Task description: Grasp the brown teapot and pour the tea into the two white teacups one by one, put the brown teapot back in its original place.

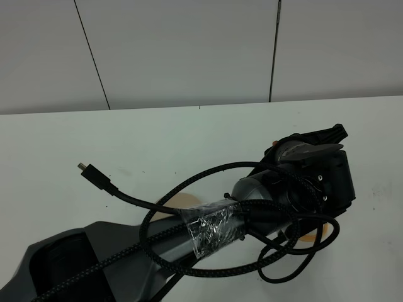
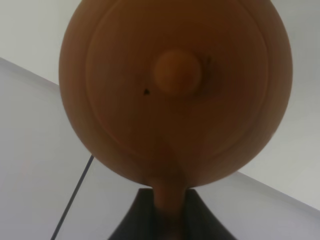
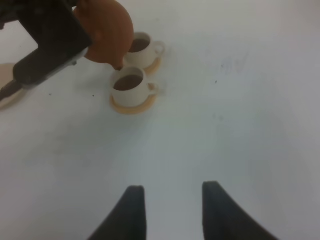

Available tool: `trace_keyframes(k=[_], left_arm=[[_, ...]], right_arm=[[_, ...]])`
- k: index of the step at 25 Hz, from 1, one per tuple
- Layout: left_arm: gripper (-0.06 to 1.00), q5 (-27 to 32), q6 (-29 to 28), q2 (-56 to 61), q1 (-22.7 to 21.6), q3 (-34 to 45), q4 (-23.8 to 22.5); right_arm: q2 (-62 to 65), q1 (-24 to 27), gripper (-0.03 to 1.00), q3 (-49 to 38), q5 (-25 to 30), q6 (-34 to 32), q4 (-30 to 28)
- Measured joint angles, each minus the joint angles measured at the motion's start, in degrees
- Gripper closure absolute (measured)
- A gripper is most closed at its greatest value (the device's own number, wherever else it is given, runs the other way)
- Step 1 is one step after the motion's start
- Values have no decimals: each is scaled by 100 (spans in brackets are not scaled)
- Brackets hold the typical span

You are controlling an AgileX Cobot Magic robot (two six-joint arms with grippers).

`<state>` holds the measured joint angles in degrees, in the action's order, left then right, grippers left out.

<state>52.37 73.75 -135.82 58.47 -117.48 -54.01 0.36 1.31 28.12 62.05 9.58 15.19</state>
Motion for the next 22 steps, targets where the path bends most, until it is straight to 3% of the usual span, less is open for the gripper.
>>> trace_keyframes(k=[22], left_arm=[[78,18,0,0,0,0,-5]], right_arm=[[0,0,70,0,0,-5,0]])
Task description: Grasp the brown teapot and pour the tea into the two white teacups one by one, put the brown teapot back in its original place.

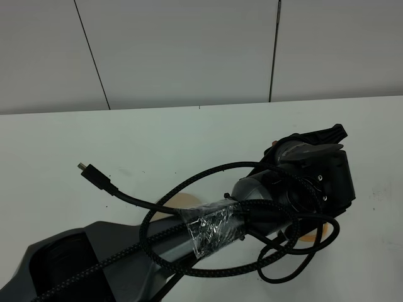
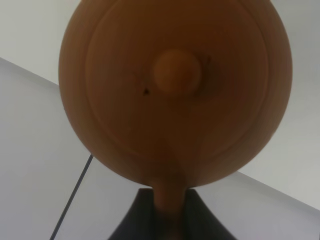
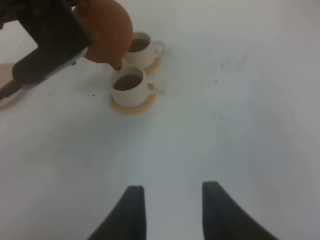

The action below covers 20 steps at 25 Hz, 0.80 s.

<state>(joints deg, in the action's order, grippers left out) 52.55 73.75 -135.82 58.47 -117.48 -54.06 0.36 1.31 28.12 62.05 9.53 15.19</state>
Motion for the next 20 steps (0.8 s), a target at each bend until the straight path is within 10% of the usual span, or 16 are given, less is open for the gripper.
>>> trace_keyframes(k=[20], left_arm=[[78,87,-135,0,0,0,144]], right_arm=[[0,0,70,0,0,5,0]])
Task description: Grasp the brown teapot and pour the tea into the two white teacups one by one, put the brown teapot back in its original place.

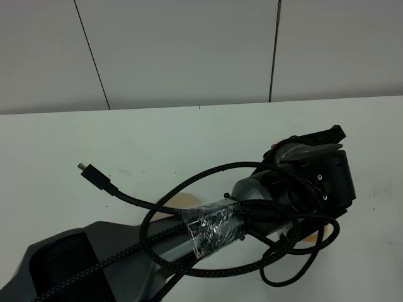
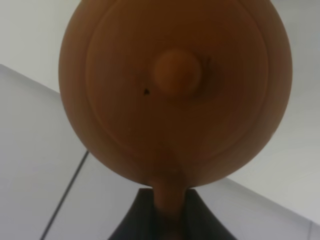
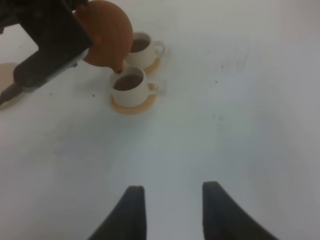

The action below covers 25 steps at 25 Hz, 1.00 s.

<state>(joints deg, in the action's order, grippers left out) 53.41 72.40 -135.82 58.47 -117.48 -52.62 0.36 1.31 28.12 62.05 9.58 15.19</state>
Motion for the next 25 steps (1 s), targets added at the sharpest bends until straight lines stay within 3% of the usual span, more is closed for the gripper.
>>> trace_keyframes(k=[13,17,25], left_arm=[[78,152,-1337,0,0,-13,86],[78,339,-1675,0,0,-302,463],[78,899,-2635,0,0,-807,553]], right_arm=[[0,0,70,0,0,-4,0],[0,0,70,0,0,0,0],[0,0,70,0,0,0,0]])
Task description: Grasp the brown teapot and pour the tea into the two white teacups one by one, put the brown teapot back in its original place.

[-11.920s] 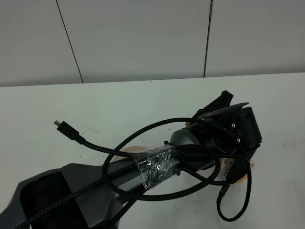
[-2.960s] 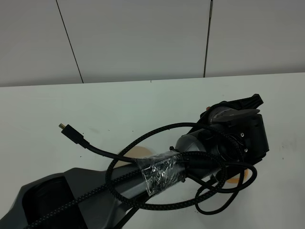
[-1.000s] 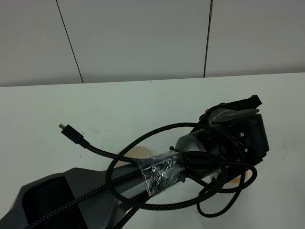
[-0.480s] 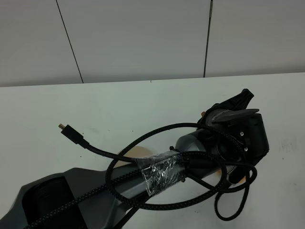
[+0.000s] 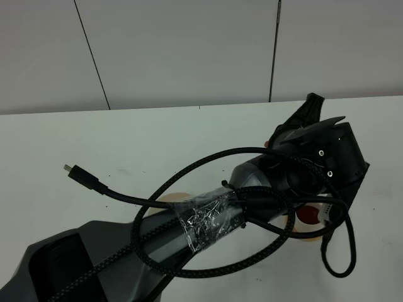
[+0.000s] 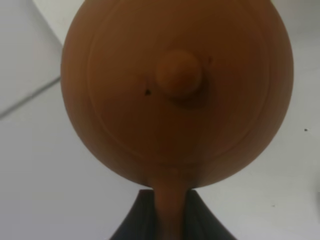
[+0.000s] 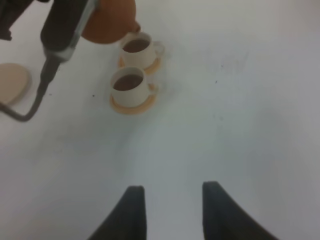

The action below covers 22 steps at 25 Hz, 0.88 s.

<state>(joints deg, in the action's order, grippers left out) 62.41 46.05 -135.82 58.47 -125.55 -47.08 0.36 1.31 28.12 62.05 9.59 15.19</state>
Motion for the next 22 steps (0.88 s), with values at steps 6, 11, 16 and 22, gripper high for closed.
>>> trace_keyframes(k=[6,11,16,22], left_arm=[[78,298,-596,5,-53,-7,269],[78,549,-654,23,-261,-7,1150],[78,559,-732,54,-554,-7,1850],[78,559,-780,61,-922,-7,2617]], right_arm=[[0,0,70,0,0,0,0],[0,0,70,0,0,-4,0],[0,0,70,0,0,-4,0],[0,0,70,0,0,-4,0]])
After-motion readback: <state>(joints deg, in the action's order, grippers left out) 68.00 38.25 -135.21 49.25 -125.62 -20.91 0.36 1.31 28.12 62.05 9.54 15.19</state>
